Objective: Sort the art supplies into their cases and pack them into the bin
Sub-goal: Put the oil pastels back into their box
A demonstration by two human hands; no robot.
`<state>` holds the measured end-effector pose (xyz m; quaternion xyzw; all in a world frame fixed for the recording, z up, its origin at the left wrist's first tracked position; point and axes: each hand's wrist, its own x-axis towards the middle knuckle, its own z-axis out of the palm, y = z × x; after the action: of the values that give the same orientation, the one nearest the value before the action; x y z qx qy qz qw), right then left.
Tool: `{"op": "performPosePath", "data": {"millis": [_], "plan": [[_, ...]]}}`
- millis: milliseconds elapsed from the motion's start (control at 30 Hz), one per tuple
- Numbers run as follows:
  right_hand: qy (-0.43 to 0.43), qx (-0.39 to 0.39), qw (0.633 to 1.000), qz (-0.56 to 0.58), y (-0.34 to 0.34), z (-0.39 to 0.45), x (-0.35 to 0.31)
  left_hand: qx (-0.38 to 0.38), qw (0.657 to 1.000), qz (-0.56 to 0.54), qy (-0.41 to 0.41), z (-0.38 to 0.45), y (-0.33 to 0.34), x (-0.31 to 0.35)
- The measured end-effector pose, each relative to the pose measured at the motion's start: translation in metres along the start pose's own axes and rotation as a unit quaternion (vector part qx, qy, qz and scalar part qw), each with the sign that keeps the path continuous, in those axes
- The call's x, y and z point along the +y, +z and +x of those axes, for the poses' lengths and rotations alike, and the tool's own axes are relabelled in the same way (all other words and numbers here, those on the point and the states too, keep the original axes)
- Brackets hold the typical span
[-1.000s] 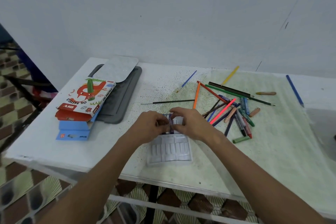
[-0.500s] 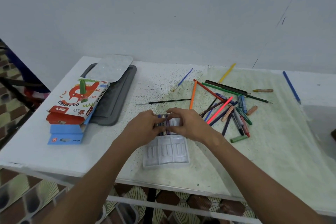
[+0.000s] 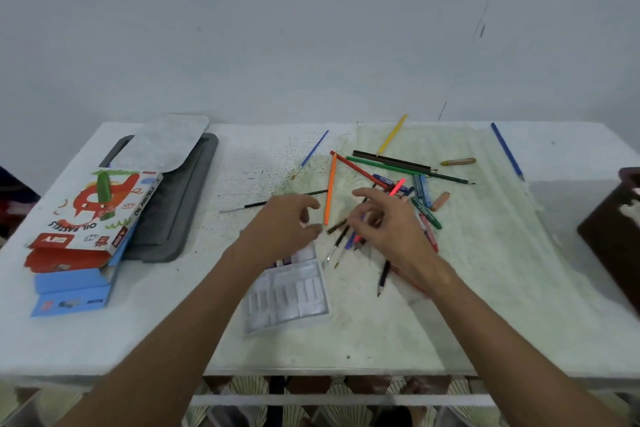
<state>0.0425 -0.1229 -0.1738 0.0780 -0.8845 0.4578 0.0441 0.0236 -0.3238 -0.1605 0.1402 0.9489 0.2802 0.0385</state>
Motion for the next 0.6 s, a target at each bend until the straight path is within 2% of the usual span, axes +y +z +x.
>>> {"op": "performPosePath", "data": {"millis": [100,167,400,600], "plan": [[0.088,0.096,0.991,-0.042,-0.04,-0.005,0.027,-0.009,0.998,-0.037,0.055,0.025,0.027,0.035],[0.128,0.122,0.982,-0.071,-0.056,-0.008,0.043,-0.032,0.996,-0.042,0.07,0.042,0.044,0.055],[0.142,0.107,0.979,-0.101,-0.064,-0.003,0.058,-0.082,0.99,0.096,0.068,0.073,0.072,0.092],[0.109,0.047,0.978,-0.172,-0.064,-0.003,0.056,-0.058,0.993,0.086,0.052,0.067,0.077,0.091]]}}
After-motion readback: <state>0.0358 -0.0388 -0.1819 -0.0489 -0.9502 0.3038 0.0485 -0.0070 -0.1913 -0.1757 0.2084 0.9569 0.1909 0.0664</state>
